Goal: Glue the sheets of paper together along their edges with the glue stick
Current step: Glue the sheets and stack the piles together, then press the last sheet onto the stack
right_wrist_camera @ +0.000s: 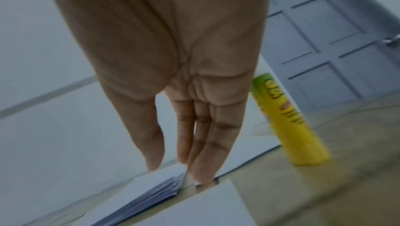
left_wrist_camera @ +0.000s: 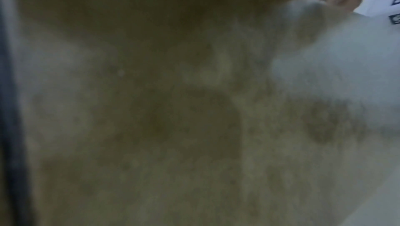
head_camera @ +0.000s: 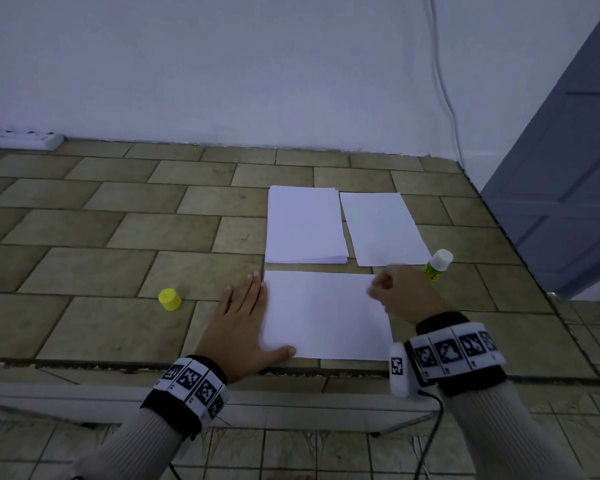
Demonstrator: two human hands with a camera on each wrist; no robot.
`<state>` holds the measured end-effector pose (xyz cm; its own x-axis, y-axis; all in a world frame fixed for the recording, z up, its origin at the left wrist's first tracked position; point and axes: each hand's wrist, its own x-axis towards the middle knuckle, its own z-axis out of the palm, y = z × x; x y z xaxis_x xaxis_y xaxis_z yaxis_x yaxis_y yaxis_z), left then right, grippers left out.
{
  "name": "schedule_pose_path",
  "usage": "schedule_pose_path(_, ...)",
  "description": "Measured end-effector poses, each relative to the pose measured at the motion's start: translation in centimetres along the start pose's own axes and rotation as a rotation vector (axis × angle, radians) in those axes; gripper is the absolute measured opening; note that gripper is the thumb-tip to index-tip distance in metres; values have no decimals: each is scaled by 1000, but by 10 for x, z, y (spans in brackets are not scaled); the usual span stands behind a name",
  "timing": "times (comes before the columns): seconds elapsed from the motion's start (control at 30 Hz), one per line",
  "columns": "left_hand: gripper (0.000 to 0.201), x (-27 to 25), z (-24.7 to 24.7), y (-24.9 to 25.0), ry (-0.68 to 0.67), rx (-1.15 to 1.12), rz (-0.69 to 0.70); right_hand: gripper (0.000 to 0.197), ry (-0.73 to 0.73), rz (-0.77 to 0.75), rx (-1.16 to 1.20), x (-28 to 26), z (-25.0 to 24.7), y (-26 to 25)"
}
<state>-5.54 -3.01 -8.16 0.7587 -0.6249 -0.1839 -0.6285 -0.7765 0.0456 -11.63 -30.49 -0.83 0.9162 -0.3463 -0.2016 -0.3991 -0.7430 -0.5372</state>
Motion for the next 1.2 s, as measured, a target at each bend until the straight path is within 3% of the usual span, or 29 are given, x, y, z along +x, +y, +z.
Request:
schedule_pose_path(0.1, 132, -1, 0, 0, 0, -22, 5, 28, 96, -46, -39, 29, 1, -16)
schedule_pose_path(0.23, 127, -1, 1, 0, 4, -26, -2, 48, 75, 0, -151, 63, -1, -23)
schedule_pose_path(0.3, 126, -1, 1, 0, 7, -21, -2, 44, 24, 59, -224, 74, -1, -23)
schedule_pose_path(0.4, 126, -1, 2, 0, 11, -16, -1, 19, -44, 134, -351, 84, 1, -25)
schedule_pose_path(0.5, 125, -2, 3, -1, 21, -13, 2, 39, -56, 170, -412, 91, 3, -23)
schedule_pose_path(0.57, 124, -2, 3, -2, 31, -22, 10, 36, -24, 179, -421, 92, 3, -23)
schedule_pose_path(0.67, 123, -1, 3, -1, 47, -41, 17, 10, 44, 175, -414, 91, 3, -21)
schedule_pose_path(0.93, 120, -2, 2, -2, 54, -98, 16, 26, 312, 142, -216, 94, -31, -32)
schedule_pose_path(1.07, 116, -1, 4, -6, 110, -215, 34, 29, 434, -8, -153, 80, -57, -53)
schedule_pose_path(1.2, 116, 2, -2, -9, 222, -605, -37, 18, 454, -293, -8, 53, -59, -67)
